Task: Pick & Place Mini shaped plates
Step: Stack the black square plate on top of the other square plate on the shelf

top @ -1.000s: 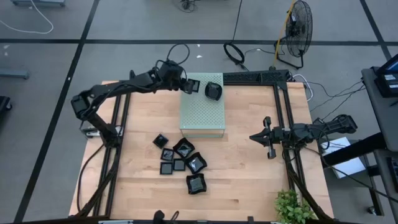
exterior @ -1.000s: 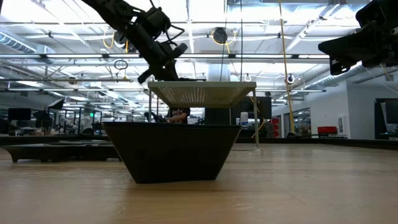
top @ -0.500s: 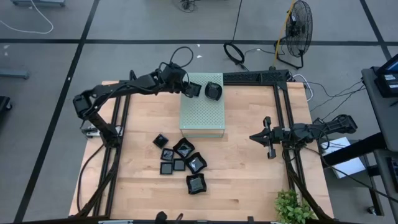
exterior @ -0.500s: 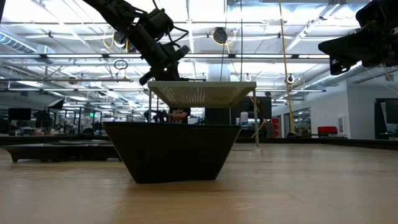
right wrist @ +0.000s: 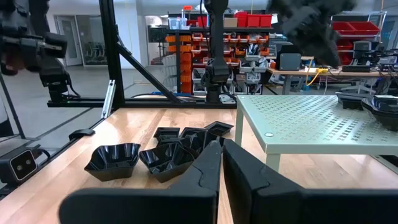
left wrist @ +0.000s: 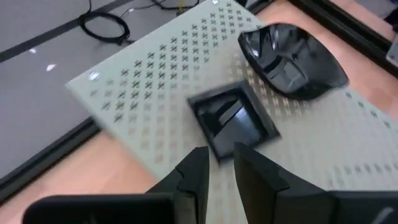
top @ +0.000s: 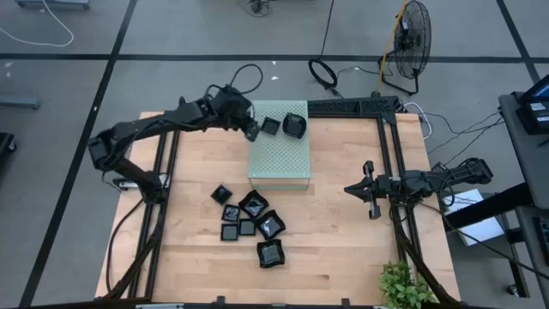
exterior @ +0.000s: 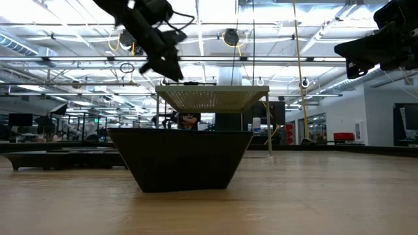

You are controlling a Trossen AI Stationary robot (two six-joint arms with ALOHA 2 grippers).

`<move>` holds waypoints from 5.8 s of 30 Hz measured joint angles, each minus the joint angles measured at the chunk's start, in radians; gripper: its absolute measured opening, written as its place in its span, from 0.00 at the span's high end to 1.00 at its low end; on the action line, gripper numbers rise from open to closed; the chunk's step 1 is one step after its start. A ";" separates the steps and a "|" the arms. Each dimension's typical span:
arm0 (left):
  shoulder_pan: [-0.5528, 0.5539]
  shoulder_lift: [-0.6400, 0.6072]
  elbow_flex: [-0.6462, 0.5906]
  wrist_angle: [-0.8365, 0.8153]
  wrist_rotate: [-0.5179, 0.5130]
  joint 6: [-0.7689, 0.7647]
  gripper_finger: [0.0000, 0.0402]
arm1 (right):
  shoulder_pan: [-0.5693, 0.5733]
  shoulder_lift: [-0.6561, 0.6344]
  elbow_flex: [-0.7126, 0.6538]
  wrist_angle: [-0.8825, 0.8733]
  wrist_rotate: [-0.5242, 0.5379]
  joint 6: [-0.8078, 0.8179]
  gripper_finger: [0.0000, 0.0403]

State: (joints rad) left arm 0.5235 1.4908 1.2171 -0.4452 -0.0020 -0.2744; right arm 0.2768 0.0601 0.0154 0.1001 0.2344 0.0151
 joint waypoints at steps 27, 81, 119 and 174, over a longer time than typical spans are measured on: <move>-0.390 -0.105 -0.475 -0.310 -0.047 -0.516 0.49 | 0.000 0.000 0.000 0.000 0.000 0.000 0.98; -0.388 -0.231 -0.568 -0.260 -0.007 -0.554 0.98 | 0.000 0.000 0.000 0.000 0.000 0.000 0.98; -0.205 -0.519 -0.561 0.582 -0.165 -0.408 0.99 | 0.000 0.000 0.000 0.000 0.000 0.000 0.98; -0.008 0.043 -0.048 0.179 -0.018 -0.165 0.88 | 0.000 0.000 0.000 0.000 0.000 0.000 0.98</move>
State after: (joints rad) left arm 0.5156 1.5341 1.1687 -0.2665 -0.0201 -0.4397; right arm 0.2767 0.0601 0.0154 0.0998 0.2344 0.0151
